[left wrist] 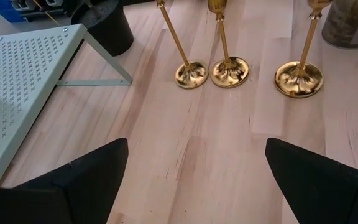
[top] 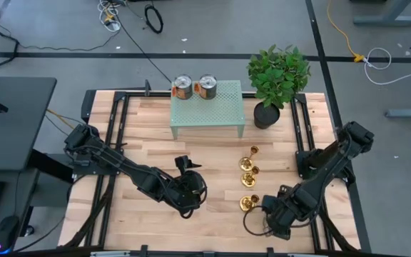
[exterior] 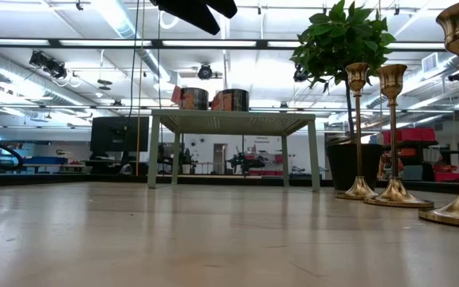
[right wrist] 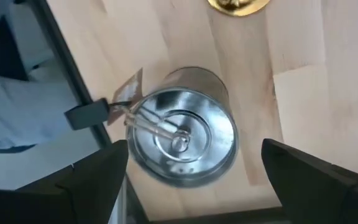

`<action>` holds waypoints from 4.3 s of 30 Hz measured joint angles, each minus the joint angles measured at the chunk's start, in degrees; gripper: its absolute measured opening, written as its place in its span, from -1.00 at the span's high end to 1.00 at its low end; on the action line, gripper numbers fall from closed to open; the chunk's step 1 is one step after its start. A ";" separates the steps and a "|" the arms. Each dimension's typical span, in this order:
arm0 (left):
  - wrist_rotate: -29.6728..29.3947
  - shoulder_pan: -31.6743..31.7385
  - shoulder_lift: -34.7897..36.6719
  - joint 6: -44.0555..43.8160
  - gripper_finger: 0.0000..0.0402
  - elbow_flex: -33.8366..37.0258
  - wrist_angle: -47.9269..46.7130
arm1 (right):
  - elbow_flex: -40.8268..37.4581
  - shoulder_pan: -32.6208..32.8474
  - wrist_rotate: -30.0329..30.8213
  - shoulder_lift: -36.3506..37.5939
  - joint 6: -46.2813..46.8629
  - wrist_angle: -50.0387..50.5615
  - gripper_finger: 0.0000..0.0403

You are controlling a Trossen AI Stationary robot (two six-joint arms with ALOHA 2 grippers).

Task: Pick & Place candle stick holders
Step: Put the silver scented candle on the shelf aligned with the other silver scented candles

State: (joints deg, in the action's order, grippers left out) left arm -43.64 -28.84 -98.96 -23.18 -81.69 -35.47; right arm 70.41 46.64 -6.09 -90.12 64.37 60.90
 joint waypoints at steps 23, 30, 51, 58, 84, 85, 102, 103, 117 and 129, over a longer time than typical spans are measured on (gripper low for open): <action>3.41 0.17 0.00 0.48 -0.94 0.00 4.02 | -0.85 2.42 2.64 -3.59 -0.31 -0.80 -0.85; 3.41 0.17 0.00 1.36 -0.94 0.00 4.44 | -0.85 2.39 2.62 -3.59 -1.09 -3.52 -0.85; 7.12 0.17 0.00 1.48 -0.94 0.00 3.94 | -0.90 2.39 2.64 -3.59 -7.00 -9.05 -0.85; 7.94 0.15 0.00 9.92 -0.94 0.00 4.05 | -0.90 2.39 2.77 -3.59 -6.99 -8.98 -0.85; 7.96 0.17 0.00 9.90 -0.94 -0.02 5.40 | -0.92 5.02 6.77 -3.57 -2.88 -7.47 -0.90; 7.95 0.17 0.00 9.89 -0.94 -0.02 5.42 | -0.92 5.21 6.88 -3.57 -2.84 -7.76 -0.93; 7.95 0.16 0.00 9.88 -0.94 -0.02 5.52 | -0.92 6.85 7.15 -3.55 -0.31 -8.39 -0.98; 7.94 0.17 0.00 9.88 -0.94 -0.02 5.56 | -0.92 6.85 7.16 -3.55 -0.28 -8.43 -0.98; 7.94 0.17 0.00 9.88 -0.94 -0.02 5.69 | -0.92 7.49 8.19 -3.56 1.19 -8.24 -0.98; 7.96 0.17 0.00 9.86 -0.94 -0.02 5.71 | -6.66 8.36 6.20 -3.38 2.56 -16.01 -0.99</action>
State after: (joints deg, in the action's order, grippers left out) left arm -35.68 -28.67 -98.96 -13.32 -81.71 -29.76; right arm 63.76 55.00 0.11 -93.50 66.94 44.89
